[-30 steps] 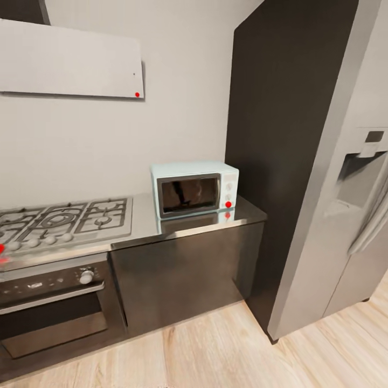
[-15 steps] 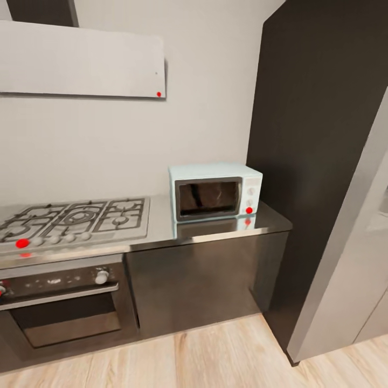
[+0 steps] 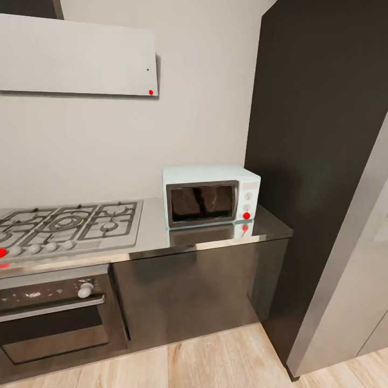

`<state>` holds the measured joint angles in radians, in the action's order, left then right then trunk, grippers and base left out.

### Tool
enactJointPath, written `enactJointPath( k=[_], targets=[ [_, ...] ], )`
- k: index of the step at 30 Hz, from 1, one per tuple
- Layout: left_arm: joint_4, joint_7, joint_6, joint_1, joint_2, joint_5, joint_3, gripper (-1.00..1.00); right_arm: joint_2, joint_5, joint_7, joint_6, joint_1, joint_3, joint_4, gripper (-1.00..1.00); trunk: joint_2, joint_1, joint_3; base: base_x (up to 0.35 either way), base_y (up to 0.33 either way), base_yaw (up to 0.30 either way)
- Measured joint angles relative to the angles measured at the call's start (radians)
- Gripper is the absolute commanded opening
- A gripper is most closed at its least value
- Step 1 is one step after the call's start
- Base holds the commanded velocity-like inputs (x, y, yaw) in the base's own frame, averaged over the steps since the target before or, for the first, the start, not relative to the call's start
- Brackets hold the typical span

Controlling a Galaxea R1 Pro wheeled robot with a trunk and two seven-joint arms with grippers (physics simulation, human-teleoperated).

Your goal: In the kitchen, take the popcorn bag from the countertop, put it into the microwave, and heat it until the popcorn is cooked so the cooked popcorn ends up inside the bag.

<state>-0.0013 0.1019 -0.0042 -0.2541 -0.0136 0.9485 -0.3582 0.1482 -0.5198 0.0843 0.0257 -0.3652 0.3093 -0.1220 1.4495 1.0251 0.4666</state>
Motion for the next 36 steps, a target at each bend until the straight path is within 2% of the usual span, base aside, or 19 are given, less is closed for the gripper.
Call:
enactJointPath(
  k=[2, 4, 5, 6, 8, 10, 12, 13, 14, 16, 17, 18, 20, 25, 27, 30, 32, 35, 36],
  targets=[
    [0.000, 0.000, 0.000, 0.000, 0.000, -0.001, 0.000, 1.00, -0.024, 0.002, 0.005, 0.019, 0.000, -0.009, -0.077, 1.00, 0.000, 0.000, 0.000, 0.002, -0.001, 0.000],
    [0.000, 0.000, 0.000, 0.000, 0.000, 0.000, 0.000, 1.00, -0.042, 0.011, 0.064, 0.146, -0.001, -0.012, -0.271, 1.00, 0.000, 0.000, 0.000, 0.000, 0.000, 0.000],
    [0.000, 0.000, 0.000, 0.000, 0.000, -0.001, 0.000, 1.00, -0.045, 0.012, 0.087, 0.179, 0.000, -0.011, -0.314, 1.00, 0.000, 0.000, 0.000, 0.000, 0.000, 0.000],
    [0.000, 0.000, 0.000, 0.000, 0.000, -0.001, 0.000, 1.00, -0.051, 0.015, 0.174, 0.273, 0.000, -0.009, -0.434, 1.00, 0.000, 0.000, 0.000, 0.000, 0.000, 0.000],
    [0.000, 0.000, 0.000, 0.000, 0.000, -0.001, 0.000, 1.00, -0.064, 0.017, 0.300, 0.397, 0.000, -0.006, -0.613, 1.00, 0.000, 0.000, 0.000, 0.000, 0.000, 0.000],
    [0.000, -0.001, 0.000, 0.000, 0.000, -0.001, 0.000, 1.00, -0.080, 0.018, 0.383, 0.511, 0.000, -0.006, -0.763, 1.00, 0.000, 0.000, 0.000, 0.000, 0.000, 0.000],
    [0.000, -0.001, 0.000, 0.000, 0.000, -0.001, 0.000, 1.00, -0.104, 0.019, 0.422, 0.606, 0.000, -0.007, -0.898, 1.00, 0.000, 0.000, 0.000, 0.000, 0.000, 0.000],
    [0.000, -0.001, 0.000, 0.000, 0.000, -0.001, 0.000, 1.00, -0.127, 0.021, 0.437, 0.680, 0.000, -0.008, -1.014, 1.00, 0.000, 0.000, 0.000, 0.000, 0.000, 0.000],
    [0.000, -0.001, 0.000, 0.000, 0.000, -0.001, 0.000, 1.00, -0.134, 0.019, 0.441, 0.706, 0.001, -0.008, -1.061, 1.00, 0.000, 0.000, 0.000, 0.000, 0.000, 0.000],
    [0.000, -0.001, 0.000, 0.000, 0.000, -0.001, 0.000, 1.00, -0.152, 0.021, 0.456, 0.838, -0.009, -0.013, -1.216, 1.00, 0.000, 0.000, 0.000, 0.000, 0.000, 0.000],
    [0.000, 0.000, 0.000, 0.000, 0.000, -0.001, 0.000, 1.00, -0.156, 0.020, 0.482, 0.903, -0.078, -0.018, -1.268, 1.00, 0.000, 0.000, 0.000, 0.000, 0.000, 0.000],
    [0.000, 0.000, 0.000, 0.000, 0.000, -0.001, 0.000, 1.00, -0.157, 0.024, 0.489, 0.922, -0.144, -0.018, -1.277, 1.00, 0.000, 0.000, 0.000, 0.000, 0.000, 0.000],
    [0.000, 0.000, 0.000, 0.000, 0.000, -0.001, 0.000, 1.00, -0.157, 0.024, 0.496, 0.954, -0.207, -0.018, -1.286, 1.00, 0.000, 0.000, 0.000, 0.000, 0.000, 0.000],
    [0.000, 0.000, 0.000, 0.000, 0.000, -0.001, 0.000, 1.00, -0.159, 0.025, 0.502, 1.019, -0.409, -0.018, -1.311, 1.00, 0.000, 0.000, 0.000, 0.000, 0.000, 0.000],
    [0.000, 0.000, 0.000, 0.000, 0.000, -0.001, 0.000, 1.00, -0.165, 0.025, 0.503, 1.019, -0.432, -0.019, -1.336, 1.00, 0.000, 0.000, 0.000, 0.000, 0.000, 0.000],
    [0.000, 0.000, 0.000, 0.000, 0.000, 0.000, 0.000, 1.00, -0.212, 0.049, 0.503, 1.019, -0.444, -0.018, -1.357, 1.00, 0.000, 0.000, 0.000, 0.000, 0.000, 0.000],
    [0.000, 0.000, 0.000, 0.000, 0.000, 0.000, 0.000, 1.00, -0.225, 0.068, 0.503, 0.996, -0.445, -0.018, -1.354, 1.00, 0.000, 0.000, 0.000, 0.000, 0.000, 0.000],
    [0.000, 0.000, 0.000, 0.000, 0.000, 0.000, 0.000, 1.00, -0.235, 0.086, 0.502, 0.893, -0.446, -0.016, -1.332, 1.00, 0.000, 0.000, 0.000, 0.000, 0.000, 0.000],
    [0.000, 0.000, 0.000, 0.000, 0.000, 0.000, 0.000, 1.00, -0.239, 0.090, 0.502, 0.781, -0.446, -0.011, -1.251, 1.00, 0.000, 0.000, 0.000, 0.000, 0.000, 0.000]
  ],
)
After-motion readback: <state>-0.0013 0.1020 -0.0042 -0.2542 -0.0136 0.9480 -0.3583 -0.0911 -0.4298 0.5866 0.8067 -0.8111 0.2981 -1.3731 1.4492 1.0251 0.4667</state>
